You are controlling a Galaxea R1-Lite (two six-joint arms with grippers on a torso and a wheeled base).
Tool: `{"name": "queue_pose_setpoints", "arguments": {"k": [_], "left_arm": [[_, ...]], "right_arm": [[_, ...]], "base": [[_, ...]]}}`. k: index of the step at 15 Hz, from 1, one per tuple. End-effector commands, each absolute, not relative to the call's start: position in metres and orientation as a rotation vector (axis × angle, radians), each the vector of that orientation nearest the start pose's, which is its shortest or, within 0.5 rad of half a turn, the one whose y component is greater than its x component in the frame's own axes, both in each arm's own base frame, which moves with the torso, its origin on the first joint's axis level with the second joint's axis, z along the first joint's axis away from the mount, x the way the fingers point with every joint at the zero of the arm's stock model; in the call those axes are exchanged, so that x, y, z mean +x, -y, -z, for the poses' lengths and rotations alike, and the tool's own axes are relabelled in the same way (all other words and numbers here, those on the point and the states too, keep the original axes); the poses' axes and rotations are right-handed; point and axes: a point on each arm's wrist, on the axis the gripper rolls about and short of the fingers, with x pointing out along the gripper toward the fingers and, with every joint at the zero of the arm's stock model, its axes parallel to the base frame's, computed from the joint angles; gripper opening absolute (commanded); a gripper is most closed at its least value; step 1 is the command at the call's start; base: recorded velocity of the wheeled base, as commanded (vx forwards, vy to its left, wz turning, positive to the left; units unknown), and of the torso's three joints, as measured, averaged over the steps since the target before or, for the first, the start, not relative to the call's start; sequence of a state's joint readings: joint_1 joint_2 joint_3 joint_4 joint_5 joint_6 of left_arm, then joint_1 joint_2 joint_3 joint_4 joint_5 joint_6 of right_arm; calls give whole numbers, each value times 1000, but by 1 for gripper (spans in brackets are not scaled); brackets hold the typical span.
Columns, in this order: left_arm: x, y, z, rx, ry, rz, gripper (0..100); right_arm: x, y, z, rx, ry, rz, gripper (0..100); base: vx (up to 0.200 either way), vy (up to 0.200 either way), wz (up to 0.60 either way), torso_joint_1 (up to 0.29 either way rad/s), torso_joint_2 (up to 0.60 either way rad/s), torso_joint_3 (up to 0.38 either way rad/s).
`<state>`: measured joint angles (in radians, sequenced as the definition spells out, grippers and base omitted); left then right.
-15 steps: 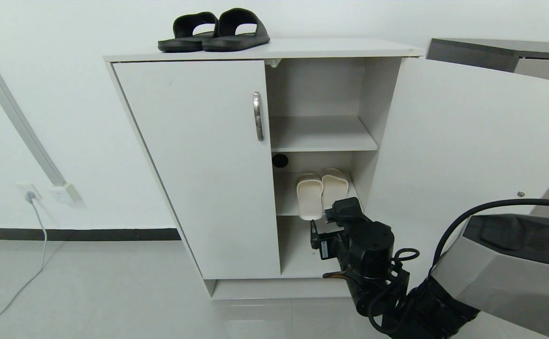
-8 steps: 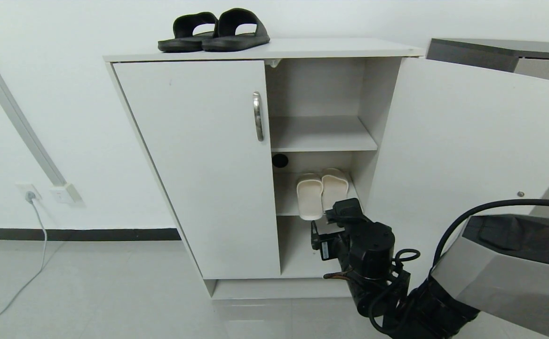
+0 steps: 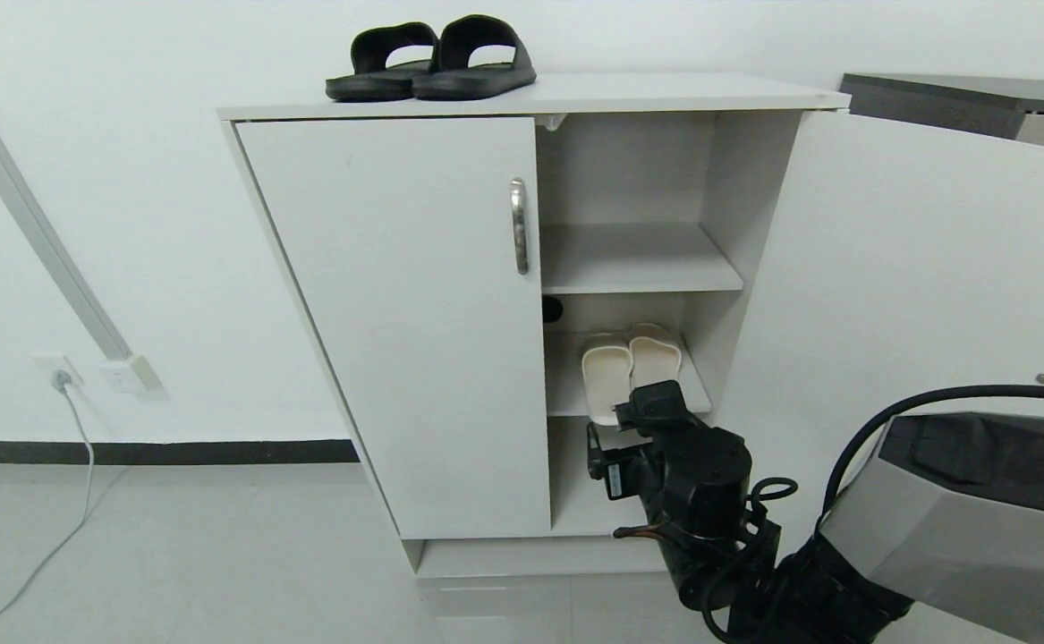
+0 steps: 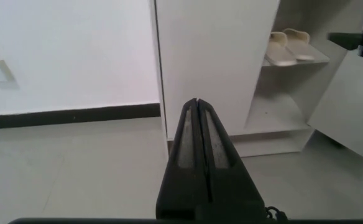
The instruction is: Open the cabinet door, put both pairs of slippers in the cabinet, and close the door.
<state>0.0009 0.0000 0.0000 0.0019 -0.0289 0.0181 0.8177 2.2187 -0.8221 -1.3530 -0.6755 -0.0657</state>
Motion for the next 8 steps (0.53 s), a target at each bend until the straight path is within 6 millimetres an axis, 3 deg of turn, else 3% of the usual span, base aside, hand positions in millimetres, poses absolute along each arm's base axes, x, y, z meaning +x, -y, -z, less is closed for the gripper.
{"name": "queue_pose_setpoints", "arguments": {"k": [1, 8], "left_arm": [[-23, 1, -75, 18, -3, 28, 0], [-23, 1, -75, 17, -3, 28, 0]], "right_arm": [[273, -269, -75, -99, -32, -139, 100], [277, -259, -79, -96, 12, -155, 100]], "base": [[0, 200, 0, -2, 2, 17], [0, 200, 0, 2, 4, 2]]}}
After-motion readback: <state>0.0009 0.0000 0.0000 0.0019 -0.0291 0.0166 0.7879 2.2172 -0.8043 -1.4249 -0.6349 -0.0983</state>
